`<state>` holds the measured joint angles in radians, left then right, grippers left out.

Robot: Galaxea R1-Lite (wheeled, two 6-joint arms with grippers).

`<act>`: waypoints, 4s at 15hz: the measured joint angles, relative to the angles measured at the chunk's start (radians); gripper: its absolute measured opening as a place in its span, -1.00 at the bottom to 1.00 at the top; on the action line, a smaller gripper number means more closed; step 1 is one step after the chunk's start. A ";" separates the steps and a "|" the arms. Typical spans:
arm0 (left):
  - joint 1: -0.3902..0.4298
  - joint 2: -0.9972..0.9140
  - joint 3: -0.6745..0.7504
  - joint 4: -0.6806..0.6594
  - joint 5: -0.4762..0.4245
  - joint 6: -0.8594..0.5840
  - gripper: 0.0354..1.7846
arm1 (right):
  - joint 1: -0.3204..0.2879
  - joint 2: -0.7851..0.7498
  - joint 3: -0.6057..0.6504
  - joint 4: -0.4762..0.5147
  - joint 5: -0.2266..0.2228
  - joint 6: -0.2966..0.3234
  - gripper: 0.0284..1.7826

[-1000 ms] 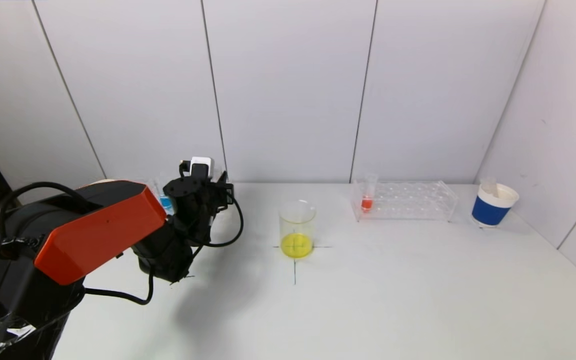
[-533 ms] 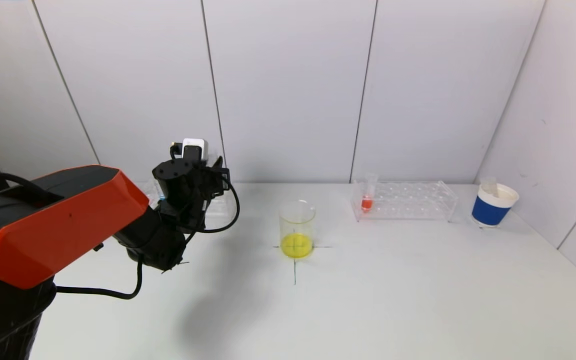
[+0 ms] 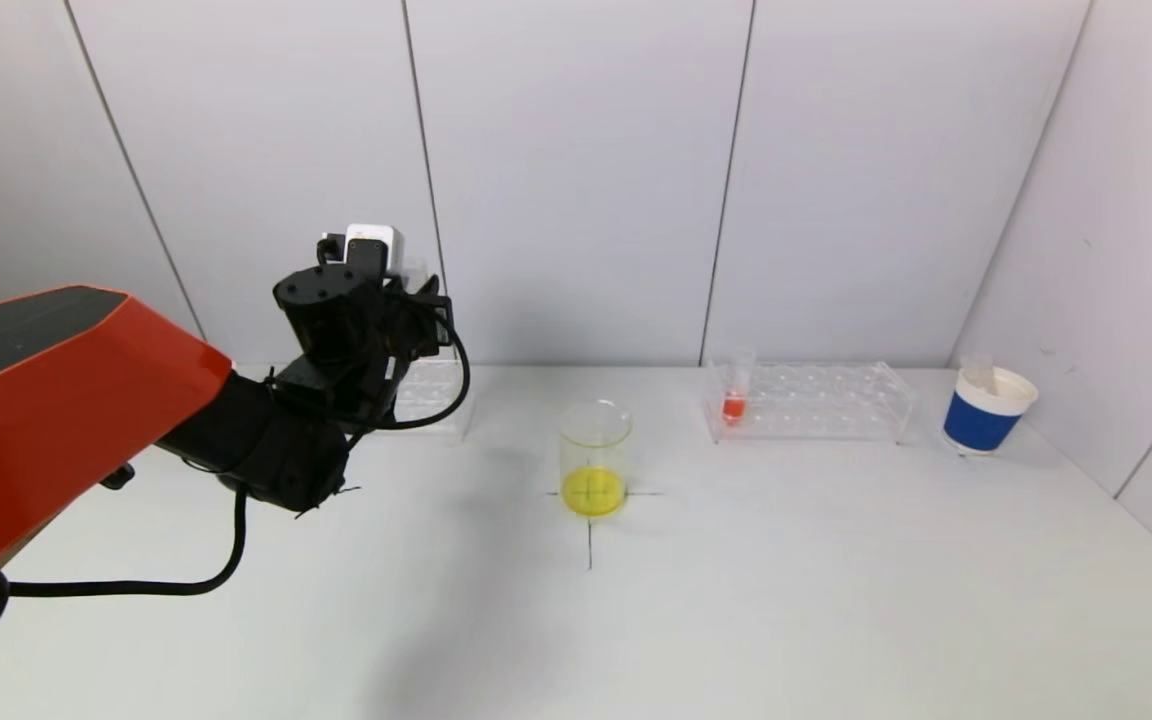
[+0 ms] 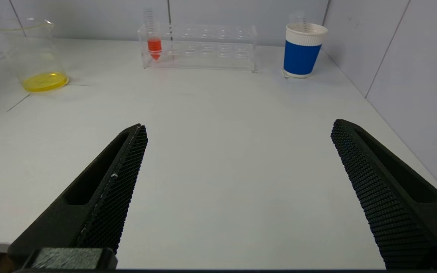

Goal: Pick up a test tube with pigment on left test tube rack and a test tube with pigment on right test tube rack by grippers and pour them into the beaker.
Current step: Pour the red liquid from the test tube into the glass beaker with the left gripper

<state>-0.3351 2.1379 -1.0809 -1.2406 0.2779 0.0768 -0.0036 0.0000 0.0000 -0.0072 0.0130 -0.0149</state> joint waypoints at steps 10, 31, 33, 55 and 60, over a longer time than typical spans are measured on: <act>-0.059 -0.130 -0.058 0.208 -0.021 0.025 -0.52 | 0.000 0.000 0.000 0.000 0.000 0.000 0.98; -0.119 -0.154 -0.143 0.404 -0.520 0.108 -0.52 | -0.001 0.000 0.000 0.000 0.000 0.000 0.98; -0.119 -0.149 -0.141 0.405 -0.581 0.123 -0.52 | 0.000 0.000 0.000 0.000 0.000 0.000 0.98; -0.030 0.006 -0.281 0.484 -1.132 0.691 -0.52 | 0.000 0.000 0.000 0.000 0.000 0.000 0.98; -0.027 0.027 -0.281 0.482 -1.169 0.773 -0.52 | 0.000 0.000 0.000 0.000 0.000 0.000 0.98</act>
<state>-0.3626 2.1653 -1.3623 -0.7589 -0.8913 0.8500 -0.0036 0.0000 0.0000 -0.0072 0.0130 -0.0149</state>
